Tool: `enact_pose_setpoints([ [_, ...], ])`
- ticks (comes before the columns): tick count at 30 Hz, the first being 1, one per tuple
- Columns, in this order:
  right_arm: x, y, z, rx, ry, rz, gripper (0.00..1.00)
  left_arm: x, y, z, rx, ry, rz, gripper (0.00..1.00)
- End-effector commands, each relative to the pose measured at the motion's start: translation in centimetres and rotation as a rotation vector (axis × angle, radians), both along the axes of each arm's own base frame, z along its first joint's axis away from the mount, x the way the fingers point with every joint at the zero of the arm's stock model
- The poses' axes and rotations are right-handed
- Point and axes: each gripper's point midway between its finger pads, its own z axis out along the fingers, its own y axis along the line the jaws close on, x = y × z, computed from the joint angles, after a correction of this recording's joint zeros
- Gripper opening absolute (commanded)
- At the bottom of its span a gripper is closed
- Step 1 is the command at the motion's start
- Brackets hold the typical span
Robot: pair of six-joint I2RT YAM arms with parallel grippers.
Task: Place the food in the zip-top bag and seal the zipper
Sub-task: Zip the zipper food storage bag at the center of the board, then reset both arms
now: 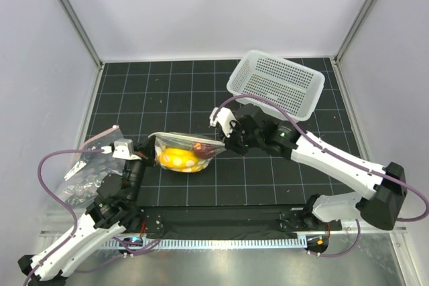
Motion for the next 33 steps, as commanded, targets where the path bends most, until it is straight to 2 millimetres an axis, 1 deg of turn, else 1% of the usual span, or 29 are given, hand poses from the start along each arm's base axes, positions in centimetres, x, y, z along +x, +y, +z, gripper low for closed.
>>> enact_pose_setpoints([
  [1, -1.2, -5.6, -1.5, -0.159, 0.033, -0.128, 0.01, 0.0, 3.9, 3.1, -0.102, -0.070, 0.182, 0.00],
  [4, -1.8, -5.6, -1.1, -0.128, 0.038, -0.115, 0.01, 0.0, 3.8, 3.2, -0.103, -0.071, 0.179, 0.00],
  [6, -1.7, -5.6, -0.5, -0.109, 0.023, -0.117, 0.01, 0.0, 3.5, 3.2, -0.099, -0.076, 0.163, 0.00],
  [7, -2.2, -5.1, -0.2, -0.077, 0.034, -0.089, 0.01, 0.0, 3.3, 3.5, -0.105, -0.089, 0.149, 0.00],
  [8, -2.7, -4.6, 0.2, -0.049, 0.046, -0.060, 0.02, 0.0, 3.0, 3.7, -0.104, -0.097, 0.133, 0.00],
  [10, -3.2, -3.9, 1.1, 0.010, 0.035, -0.016, 0.02, -0.2, 1.7, 4.2, -0.106, -0.129, 0.063, 0.00],
  [11, -3.6, -3.5, 1.4, 0.037, 0.039, 0.010, 0.02, -0.2, 1.1, 4.1, -0.100, -0.135, 0.038, 0.01],
  [12, -3.3, -3.0, 2.1, 0.072, 0.012, 0.016, 0.01, -0.1, 0.0, 3.9, -0.085, -0.136, -0.009, 0.01],
  [13, -3.1, -3.1, 1.8, 0.077, 0.000, 0.006, 0.01, 0.0, -0.5, 4.2, -0.090, -0.149, -0.030, 0.02],
  [14, -2.4, -3.5, 2.1, 0.086, -0.042, -0.029, 0.01, 0.1, -1.1, 4.0, -0.086, -0.144, -0.051, 0.02],
  [15, -1.6, -3.4, 2.6, 0.110, -0.084, -0.055, 0.01, 0.6, -1.9, 3.3, -0.059, -0.118, -0.068, 0.02],
  [16, -1.2, -3.7, 1.9, 0.099, -0.095, -0.080, 0.01, 0.6, -2.7, 3.5, -0.059, -0.126, -0.101, 0.02],
  [17, -0.8, -3.8, 1.9, 0.114, -0.103, -0.120, 0.01, 0.8, -3.3, 3.4, -0.059, -0.116, -0.116, 0.02],
  [18, 0.5, -4.2, 2.2, 0.117, -0.141, -0.192, 0.01, 1.3, -4.1, 2.7, -0.040, -0.090, -0.129, 0.01],
  [20, 1.1, -4.0, 2.1, 0.128, -0.140, -0.212, 0.01, 1.8, -4.7, 2.2, -0.044, -0.062, -0.134, 0.02],
  [21, 1.5, -3.9, 2.1, 0.132, -0.148, -0.230, 0.03, 2.1, -4.9, 1.7, -0.051, -0.046, -0.126, 0.05],
  [23, 2.4, -3.8, 2.2, 0.151, -0.163, -0.268, 0.03, 3.0, -5.4, 1.0, -0.063, -0.015, -0.109, 0.13],
  [24, 2.7, -3.7, 1.9, 0.148, -0.164, -0.282, 0.04, 3.2, -5.6, 0.8, -0.059, -0.006, -0.108, 0.14],
  [25, 3.3, -4.1, 1.8, 0.138, -0.179, -0.321, 0.06, 3.7, -6.1, -0.1, -0.036, 0.022, -0.108, 0.15],
  [26, 3.6, -4.3, 1.9, 0.139, -0.188, -0.345, 0.09, 3.9, -6.2, 0.1, -0.035, 0.028, -0.103, 0.17],
  [28, 4.4, -4.7, 1.7, 0.129, -0.209, -0.397, 0.24, 4.5, -6.4, -0.8, -0.023, 0.071, -0.082, 0.23],
  [29, 4.7, -4.8, 2.0, 0.136, -0.224, -0.412, 0.43, 5.0, -6.1, -0.8, -0.020, 0.093, -0.042, 0.38],
  [30, 4.9, -4.9, 2.1, 0.141, -0.233, -0.422, 0.53, 5.2, -5.8, -0.9, -0.033, 0.111, -0.021, 0.48],
  [31, 5.1, -5.2, 2.4, 0.152, -0.249, -0.445, 0.62, 5.2, -5.8, -1.1, -0.015, 0.122, -0.018, 0.64],
  [32, 5.2, -5.3, 2.7, 0.172, -0.256, -0.463, 0.71, 5.0, -5.8, -0.1, -0.022, 0.099, -0.030, 0.70],
  [33, 5.5, -5.1, 3.5, 0.216, -0.270, -0.478, 0.83, 4.7, -5.9, 0.0, -0.012, 0.097, -0.047, 0.75],
])
